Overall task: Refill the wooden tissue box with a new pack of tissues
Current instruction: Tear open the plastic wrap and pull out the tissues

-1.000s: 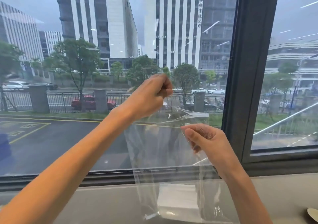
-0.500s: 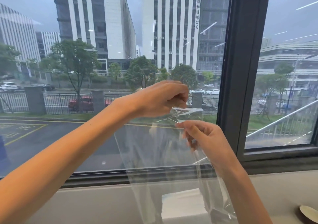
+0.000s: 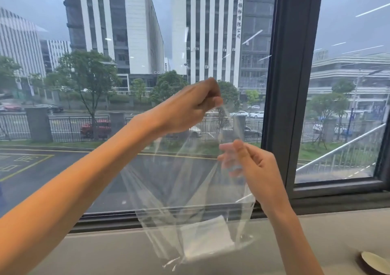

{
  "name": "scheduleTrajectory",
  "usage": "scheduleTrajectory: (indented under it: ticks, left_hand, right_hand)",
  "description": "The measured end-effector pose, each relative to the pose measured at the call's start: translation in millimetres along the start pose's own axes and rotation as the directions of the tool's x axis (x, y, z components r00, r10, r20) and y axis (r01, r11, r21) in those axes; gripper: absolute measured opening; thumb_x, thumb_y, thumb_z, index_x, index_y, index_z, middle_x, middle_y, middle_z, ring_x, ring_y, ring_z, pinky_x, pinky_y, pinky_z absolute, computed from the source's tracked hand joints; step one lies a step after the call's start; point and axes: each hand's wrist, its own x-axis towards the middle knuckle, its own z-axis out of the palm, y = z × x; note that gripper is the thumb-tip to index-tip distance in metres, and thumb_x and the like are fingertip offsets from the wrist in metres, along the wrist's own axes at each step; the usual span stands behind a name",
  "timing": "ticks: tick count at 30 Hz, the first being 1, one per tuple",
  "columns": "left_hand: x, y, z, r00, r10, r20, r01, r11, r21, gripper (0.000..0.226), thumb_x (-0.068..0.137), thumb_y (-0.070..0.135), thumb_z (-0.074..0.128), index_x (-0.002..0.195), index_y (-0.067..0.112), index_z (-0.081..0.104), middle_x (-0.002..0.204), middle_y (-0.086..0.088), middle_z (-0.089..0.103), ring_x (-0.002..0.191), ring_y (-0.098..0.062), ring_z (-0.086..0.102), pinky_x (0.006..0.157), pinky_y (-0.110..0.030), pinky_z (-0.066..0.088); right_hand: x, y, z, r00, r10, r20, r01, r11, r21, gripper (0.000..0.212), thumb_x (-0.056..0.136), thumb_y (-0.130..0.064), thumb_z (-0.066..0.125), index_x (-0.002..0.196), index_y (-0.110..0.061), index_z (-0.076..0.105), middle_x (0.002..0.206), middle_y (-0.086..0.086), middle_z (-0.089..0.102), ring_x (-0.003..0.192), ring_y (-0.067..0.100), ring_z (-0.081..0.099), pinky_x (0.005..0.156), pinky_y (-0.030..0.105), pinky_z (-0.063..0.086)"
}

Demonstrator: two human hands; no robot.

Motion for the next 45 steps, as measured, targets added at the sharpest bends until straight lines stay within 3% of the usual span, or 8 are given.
scheduleTrajectory:
  ticks: [4, 18, 26, 29, 32, 36, 39, 45]
  left_hand:
    - [-44, -19, -9, 0.974, -0.155, 0.166, 0.197, 0.939, -0.280, 0.039, 0.085, 0.055, 0.060, 0.109, 0.025, 0.053, 0.094, 0.006, 0.061, 0.079, -0.010, 0.059, 0.070, -0.025, 0.051]
    - [-136, -47, 111, 0.854, -0.266, 0.447, 0.390, 0.896, -0.212, 0.011, 0.090, 0.021, 0.067, 0.087, 0.011, 0.064, 0.070, 0.005, 0.062, 0.057, -0.002, 0.051, 0.055, -0.011, 0.041]
    - [-265, -31, 296, 0.715, -0.257, 0.650, 0.444, 0.885, -0.139, 0.010, 0.090, 0.022, 0.065, 0.087, 0.012, 0.063, 0.081, 0.002, 0.063, 0.071, -0.016, 0.054, 0.064, -0.029, 0.041]
    - [-282, -33, 321, 0.716, -0.285, 0.637, 0.478, 0.866, -0.149, 0.012, 0.089, 0.020, 0.066, 0.082, 0.011, 0.062, 0.078, 0.005, 0.058, 0.070, -0.016, 0.049, 0.064, -0.029, 0.039]
    - [-272, -39, 328, 0.728, -0.281, 0.626, 0.468, 0.871, -0.153, 0.013, 0.089, 0.024, 0.066, 0.082, 0.013, 0.061, 0.076, 0.005, 0.059, 0.068, -0.016, 0.050, 0.062, -0.030, 0.040]
    - [-262, -48, 333, 0.716, -0.267, 0.646, 0.435, 0.893, -0.114, 0.012, 0.087, 0.030, 0.067, 0.085, 0.019, 0.061, 0.078, 0.006, 0.062, 0.068, -0.017, 0.053, 0.058, -0.026, 0.037]
    - [-264, -56, 337, 0.680, -0.293, 0.672, 0.460, 0.884, -0.080, 0.010, 0.087, 0.028, 0.066, 0.088, 0.019, 0.063, 0.083, 0.003, 0.065, 0.073, -0.020, 0.057, 0.065, -0.032, 0.046]
    - [-266, -80, 328, 0.693, -0.363, 0.623, 0.547, 0.828, -0.126, 0.014, 0.091, 0.030, 0.063, 0.088, 0.016, 0.064, 0.081, 0.003, 0.064, 0.074, -0.019, 0.055, 0.068, -0.032, 0.048]
  right_hand:
    - [-4, 10, -3, 0.999, 0.040, -0.029, -0.038, 0.997, 0.065, 0.038, 0.101, -0.033, 0.045, 0.095, -0.010, 0.076, 0.078, 0.009, 0.076, 0.068, 0.016, 0.070, 0.055, 0.021, 0.053]
    - [-103, 111, -42, 0.934, 0.344, -0.101, -0.354, 0.929, -0.107, 0.024, 0.099, -0.012, 0.053, 0.120, -0.019, 0.063, 0.085, 0.003, 0.075, 0.077, 0.002, 0.069, 0.077, 0.014, 0.052]
    - [-258, 234, -54, 0.648, 0.722, -0.243, -0.759, 0.585, -0.286, 0.018, 0.093, -0.020, 0.061, 0.107, -0.029, 0.067, 0.117, 0.004, 0.071, 0.109, 0.017, 0.066, 0.103, 0.042, 0.048]
    - [-261, 210, -43, 0.803, 0.405, -0.436, -0.579, 0.704, -0.412, 0.031, 0.096, -0.003, 0.048, 0.119, -0.016, 0.065, 0.115, -0.002, 0.069, 0.108, 0.009, 0.063, 0.096, 0.024, 0.047]
    - [-242, 184, -26, 0.976, 0.205, -0.072, -0.209, 0.794, -0.571, 0.040, 0.088, 0.012, 0.045, 0.105, -0.012, 0.071, 0.103, -0.004, 0.071, 0.099, 0.010, 0.066, 0.087, 0.020, 0.049]
    - [-211, 207, -1, 0.724, 0.559, 0.404, 0.025, 0.564, -0.825, 0.054, 0.083, 0.010, 0.041, 0.112, -0.025, 0.070, 0.121, -0.004, 0.069, 0.111, 0.020, 0.062, 0.090, 0.033, 0.049]
    - [-198, 215, 14, 0.544, 0.716, 0.438, 0.049, 0.494, -0.868, 0.047, 0.092, -0.004, 0.044, 0.132, -0.025, 0.059, 0.134, 0.003, 0.061, 0.124, 0.023, 0.053, 0.098, 0.036, 0.046]
    - [-219, 238, 17, 0.444, 0.777, 0.445, 0.379, 0.287, -0.880, 0.067, 0.078, -0.064, 0.063, 0.130, -0.023, 0.054, 0.111, -0.001, 0.067, 0.117, 0.024, 0.040, 0.095, 0.034, 0.032]
